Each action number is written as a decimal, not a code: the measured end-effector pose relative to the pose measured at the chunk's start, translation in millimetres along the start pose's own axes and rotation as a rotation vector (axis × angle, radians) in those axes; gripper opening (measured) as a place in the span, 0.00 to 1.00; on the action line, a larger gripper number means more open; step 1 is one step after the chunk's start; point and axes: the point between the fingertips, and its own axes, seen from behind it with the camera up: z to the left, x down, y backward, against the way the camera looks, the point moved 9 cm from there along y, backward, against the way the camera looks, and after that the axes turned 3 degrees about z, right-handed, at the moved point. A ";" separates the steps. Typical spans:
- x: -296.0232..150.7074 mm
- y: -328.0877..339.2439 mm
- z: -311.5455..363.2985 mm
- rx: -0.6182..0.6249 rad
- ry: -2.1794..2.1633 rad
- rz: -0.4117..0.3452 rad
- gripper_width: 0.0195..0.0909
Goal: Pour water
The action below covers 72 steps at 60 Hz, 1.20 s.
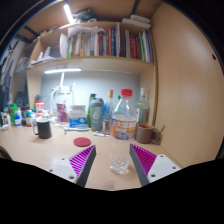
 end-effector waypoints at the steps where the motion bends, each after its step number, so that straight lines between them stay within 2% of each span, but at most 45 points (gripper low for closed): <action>1: 0.0 -6.9 -4.1 0.013 0.003 0.005 0.77; 17: 0.4 -94.6 -24.0 0.063 -0.008 -0.011 0.77; 19: 2.7 -101.2 -23.5 0.068 -0.007 -0.010 0.73; 22: -1.4 -106.4 -25.6 0.083 -0.027 -0.026 0.49; 25: -0.5 -107.7 -28.8 0.123 -0.051 -0.028 0.48; 28: -3.4 -106.8 -28.0 0.147 -0.063 -0.073 0.43; 31: -6.9 -103.8 -26.0 0.150 -0.064 -0.113 0.38; 35: -9.7 -102.5 -18.8 0.139 -0.069 -0.130 0.34; 42: -26.4 -110.4 5.7 0.095 -0.021 -0.129 0.33; 48: -59.7 -126.3 31.9 0.089 0.126 -0.124 0.34; 60: -144.9 -173.9 110.6 0.141 0.776 -0.168 0.34; 67: -166.7 -202.4 171.2 0.168 1.119 -0.166 0.33; 72: -176.9 -218.6 200.7 0.225 1.426 -0.204 0.33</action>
